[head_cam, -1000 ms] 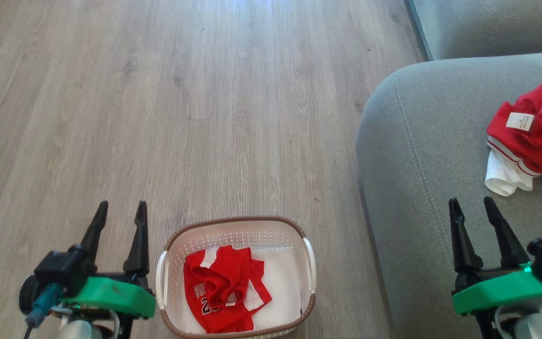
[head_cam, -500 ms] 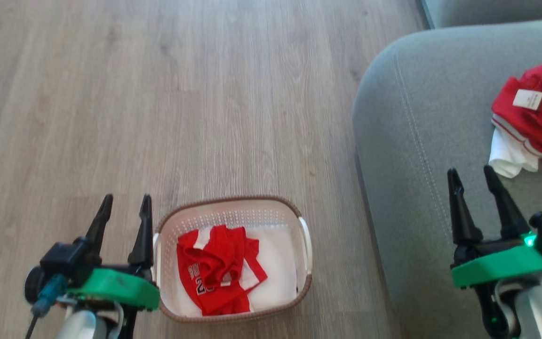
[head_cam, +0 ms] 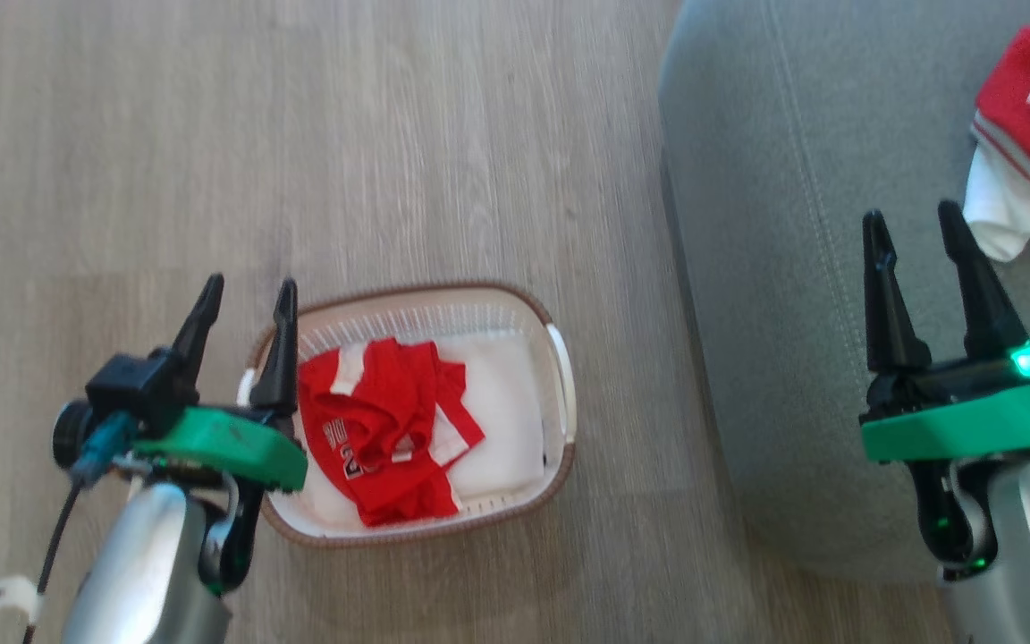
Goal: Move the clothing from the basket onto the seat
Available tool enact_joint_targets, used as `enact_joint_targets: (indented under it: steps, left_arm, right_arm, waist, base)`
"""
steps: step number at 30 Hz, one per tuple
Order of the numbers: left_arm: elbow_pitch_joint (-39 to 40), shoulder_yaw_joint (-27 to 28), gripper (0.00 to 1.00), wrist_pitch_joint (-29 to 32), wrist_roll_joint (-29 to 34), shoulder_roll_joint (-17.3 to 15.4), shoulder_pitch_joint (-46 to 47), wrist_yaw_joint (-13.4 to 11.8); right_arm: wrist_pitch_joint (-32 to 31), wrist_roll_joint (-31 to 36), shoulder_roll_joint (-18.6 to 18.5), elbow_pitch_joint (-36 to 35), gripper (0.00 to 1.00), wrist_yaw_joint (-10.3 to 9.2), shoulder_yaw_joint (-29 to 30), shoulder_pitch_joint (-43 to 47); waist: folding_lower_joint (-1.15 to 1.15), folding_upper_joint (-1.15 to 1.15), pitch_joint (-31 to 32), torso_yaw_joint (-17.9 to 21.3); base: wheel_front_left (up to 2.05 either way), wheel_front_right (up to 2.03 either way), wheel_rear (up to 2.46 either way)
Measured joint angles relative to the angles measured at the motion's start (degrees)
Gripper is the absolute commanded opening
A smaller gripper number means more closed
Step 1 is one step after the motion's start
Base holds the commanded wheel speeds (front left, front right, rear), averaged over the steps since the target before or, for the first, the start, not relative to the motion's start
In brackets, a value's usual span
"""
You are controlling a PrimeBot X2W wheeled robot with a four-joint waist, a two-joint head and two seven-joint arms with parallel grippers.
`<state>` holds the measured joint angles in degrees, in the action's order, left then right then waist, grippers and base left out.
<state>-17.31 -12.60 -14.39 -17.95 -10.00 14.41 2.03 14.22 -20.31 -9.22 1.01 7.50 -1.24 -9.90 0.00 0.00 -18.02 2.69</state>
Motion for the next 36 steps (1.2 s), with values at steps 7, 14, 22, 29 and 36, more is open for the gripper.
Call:
enact_joint_targets:
  steps: [7,14,22,29,36]
  left_arm:
    - [-7.4,-0.4,1.0,0.0,0.7,0.1,6.6,1.6]
    - [-18.5,-2.7,1.0,-0.1,0.8,0.4,13.2,3.9]
    - [-32.7,-6.0,1.0,0.8,0.0,0.9,23.3,5.1]
    - [-43.3,-10.6,1.0,3.9,-3.2,1.3,30.2,5.1]
    - [-48.1,-14.7,1.0,7.0,-6.1,1.2,35.9,5.1]
  right_arm:
    - [0.2,0.3,0.2,-2.4,1.0,0.0,-0.4,-3.6]
    - [0.3,1.6,1.1,-6.9,1.0,0.0,0.9,-6.0]
    - [0.4,2.3,2.0,-11.6,1.0,0.0,1.2,-8.7]
    - [0.4,2.7,2.6,-13.9,1.0,0.0,1.2,-11.3]
    - [0.4,2.7,3.6,-15.9,1.0,0.0,0.9,-13.3]
  waist:
    - [0.0,0.0,-6.3,1.5]
    - [0.01,0.0,-12.0,2.7]
    - [0.01,0.0,-18.7,3.7]
    - [0.01,0.0,-24.2,4.9]
    - [0.01,0.0,-28.8,6.2]
  base:
    - [0.0,0.0,0.0]
    - [0.0,0.0,0.0]
    - [0.0,0.0,0.0]
    - [0.0,0.0,0.0]
    - [0.0,0.0,0.0]
